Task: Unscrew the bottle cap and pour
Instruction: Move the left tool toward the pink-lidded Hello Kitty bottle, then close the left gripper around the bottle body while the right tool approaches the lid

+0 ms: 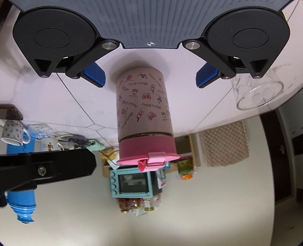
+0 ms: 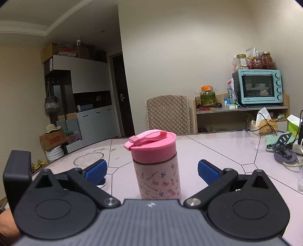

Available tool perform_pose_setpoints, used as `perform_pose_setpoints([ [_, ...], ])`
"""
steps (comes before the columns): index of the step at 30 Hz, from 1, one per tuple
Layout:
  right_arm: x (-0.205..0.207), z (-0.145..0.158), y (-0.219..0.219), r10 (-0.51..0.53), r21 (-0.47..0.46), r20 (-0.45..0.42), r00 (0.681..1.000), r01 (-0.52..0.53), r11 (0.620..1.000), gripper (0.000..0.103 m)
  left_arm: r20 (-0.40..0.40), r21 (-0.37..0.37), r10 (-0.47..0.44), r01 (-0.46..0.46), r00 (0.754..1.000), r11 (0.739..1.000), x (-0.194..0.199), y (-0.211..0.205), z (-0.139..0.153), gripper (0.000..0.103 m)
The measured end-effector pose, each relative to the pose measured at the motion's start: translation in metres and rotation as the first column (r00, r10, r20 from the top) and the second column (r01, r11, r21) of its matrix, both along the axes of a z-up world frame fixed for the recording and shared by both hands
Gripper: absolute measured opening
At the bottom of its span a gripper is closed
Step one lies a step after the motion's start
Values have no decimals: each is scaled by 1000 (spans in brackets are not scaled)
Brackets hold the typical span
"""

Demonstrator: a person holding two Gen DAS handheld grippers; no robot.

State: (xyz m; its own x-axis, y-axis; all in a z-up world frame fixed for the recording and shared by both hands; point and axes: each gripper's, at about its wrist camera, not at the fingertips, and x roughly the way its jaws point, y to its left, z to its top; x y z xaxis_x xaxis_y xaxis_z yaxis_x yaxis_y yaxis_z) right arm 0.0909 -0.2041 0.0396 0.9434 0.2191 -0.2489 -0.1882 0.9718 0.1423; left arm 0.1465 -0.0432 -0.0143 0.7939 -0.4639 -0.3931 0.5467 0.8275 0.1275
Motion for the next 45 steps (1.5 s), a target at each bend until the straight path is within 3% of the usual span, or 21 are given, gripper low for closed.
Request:
perform_pose_setpoints([
  [21, 27, 15, -19, -35, -1, -7, 999, 35, 999, 103, -23, -31, -150, 150, 988, 988, 75, -26, -6, 103],
  [32, 29, 9, -16, -30, -58, -47, 998, 27, 998, 103, -8, -103, -216, 214, 976, 971, 79, -23, -7, 103],
  [45, 45, 4, -2, -7, -85, -30, 1000, 5, 996, 103, -14, -120, -251, 247, 968, 961, 83, -23, -2, 103],
])
